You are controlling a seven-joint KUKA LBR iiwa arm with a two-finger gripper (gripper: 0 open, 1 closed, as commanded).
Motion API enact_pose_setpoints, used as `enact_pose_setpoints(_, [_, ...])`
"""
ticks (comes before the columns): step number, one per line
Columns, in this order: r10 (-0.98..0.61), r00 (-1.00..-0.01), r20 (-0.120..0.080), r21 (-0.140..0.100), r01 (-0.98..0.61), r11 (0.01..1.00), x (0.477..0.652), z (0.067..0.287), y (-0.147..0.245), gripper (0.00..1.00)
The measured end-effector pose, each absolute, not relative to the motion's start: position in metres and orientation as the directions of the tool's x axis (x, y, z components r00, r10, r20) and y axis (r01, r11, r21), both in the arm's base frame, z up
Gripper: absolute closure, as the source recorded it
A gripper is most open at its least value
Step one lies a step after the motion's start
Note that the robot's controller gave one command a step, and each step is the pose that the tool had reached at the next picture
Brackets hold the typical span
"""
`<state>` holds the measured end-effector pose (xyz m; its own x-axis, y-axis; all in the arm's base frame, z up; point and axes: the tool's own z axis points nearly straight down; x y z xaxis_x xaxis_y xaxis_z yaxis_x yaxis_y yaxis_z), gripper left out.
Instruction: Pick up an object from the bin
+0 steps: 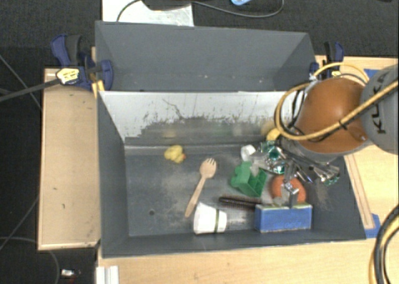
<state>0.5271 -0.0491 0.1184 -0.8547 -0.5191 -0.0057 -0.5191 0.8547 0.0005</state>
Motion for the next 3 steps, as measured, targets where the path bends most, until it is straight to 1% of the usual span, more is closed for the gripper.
enact_pose_setpoints(1, [-0.542,-0.84,-0.01,-0.002,-0.542,0.84,0.52,0.12,-0.055,0.0])
enact_pose_setpoints(2, [-0.367,-0.93,-0.014,-0.003,-0.367,0.93,0.514,0.139,-0.06,0.0])
enact_pose_setpoints(3, [-0.499,-0.866,-0.02,-0.008,-0.499,0.866,0.561,0.109,-0.021,0.0])
